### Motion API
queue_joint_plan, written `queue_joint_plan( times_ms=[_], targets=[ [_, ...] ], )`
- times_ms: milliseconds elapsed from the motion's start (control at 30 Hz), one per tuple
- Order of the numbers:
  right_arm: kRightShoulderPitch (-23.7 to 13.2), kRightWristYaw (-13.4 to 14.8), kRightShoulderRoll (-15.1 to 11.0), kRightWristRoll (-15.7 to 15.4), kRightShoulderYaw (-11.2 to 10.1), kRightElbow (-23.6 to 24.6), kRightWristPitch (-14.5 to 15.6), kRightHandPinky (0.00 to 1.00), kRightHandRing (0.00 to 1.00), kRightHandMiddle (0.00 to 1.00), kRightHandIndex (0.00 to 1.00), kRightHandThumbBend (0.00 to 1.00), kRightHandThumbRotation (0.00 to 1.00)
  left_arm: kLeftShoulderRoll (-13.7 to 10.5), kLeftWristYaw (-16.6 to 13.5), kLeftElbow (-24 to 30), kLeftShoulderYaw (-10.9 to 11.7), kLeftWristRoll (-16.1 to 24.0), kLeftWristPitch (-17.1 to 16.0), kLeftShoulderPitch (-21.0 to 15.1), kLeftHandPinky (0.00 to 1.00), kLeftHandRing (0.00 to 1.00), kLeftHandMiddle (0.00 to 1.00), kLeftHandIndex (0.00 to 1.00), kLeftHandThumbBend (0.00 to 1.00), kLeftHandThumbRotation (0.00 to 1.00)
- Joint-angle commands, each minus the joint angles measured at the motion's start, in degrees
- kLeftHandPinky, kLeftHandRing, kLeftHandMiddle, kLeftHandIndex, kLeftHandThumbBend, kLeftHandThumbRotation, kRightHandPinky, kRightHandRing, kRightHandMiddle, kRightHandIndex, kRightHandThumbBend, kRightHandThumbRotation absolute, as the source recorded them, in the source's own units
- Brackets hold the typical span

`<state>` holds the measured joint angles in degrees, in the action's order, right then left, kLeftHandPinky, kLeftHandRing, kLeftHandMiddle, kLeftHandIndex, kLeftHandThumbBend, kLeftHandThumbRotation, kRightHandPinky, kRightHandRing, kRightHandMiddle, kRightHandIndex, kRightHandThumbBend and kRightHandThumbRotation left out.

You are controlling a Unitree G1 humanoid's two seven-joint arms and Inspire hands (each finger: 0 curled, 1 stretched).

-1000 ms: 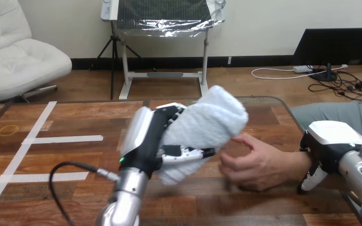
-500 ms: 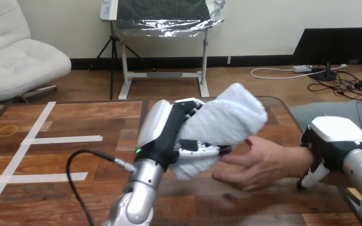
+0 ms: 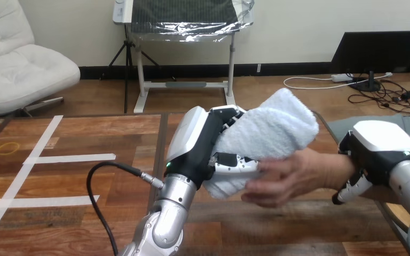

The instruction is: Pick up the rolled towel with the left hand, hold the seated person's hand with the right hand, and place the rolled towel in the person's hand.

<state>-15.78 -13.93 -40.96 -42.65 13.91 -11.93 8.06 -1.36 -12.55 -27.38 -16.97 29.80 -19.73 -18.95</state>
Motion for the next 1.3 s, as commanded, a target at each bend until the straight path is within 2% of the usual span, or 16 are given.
queue_joint_plan(
  times_ms=[0,533,1267],
  targets=[
    [-1.86,0.41,0.23,1.59,-2.46,3.6,0.18,0.1,0.17,0.26,0.3,0.69,0.0,-0.11,-0.42,-0.21,-0.11,0.18,-0.47,-5.1,0.33,0.37,0.44,0.49,0.57,0.0],
    [-1.66,-0.12,0.08,1.36,-2.92,5.1,0.36,0.1,0.17,0.27,0.32,0.69,0.0,-0.04,-0.46,-0.76,-0.86,0.56,-0.21,-5.45,0.31,0.37,0.43,0.49,0.57,0.0],
    [-1.6,0.89,-0.12,1.62,-3.39,4.82,-0.58,0.1,0.17,0.26,0.32,0.71,0.0,0.4,-0.7,-2.65,-1.47,-0.01,-1.85,-5.48,0.32,0.37,0.43,0.49,0.57,0.0]
  ],
)
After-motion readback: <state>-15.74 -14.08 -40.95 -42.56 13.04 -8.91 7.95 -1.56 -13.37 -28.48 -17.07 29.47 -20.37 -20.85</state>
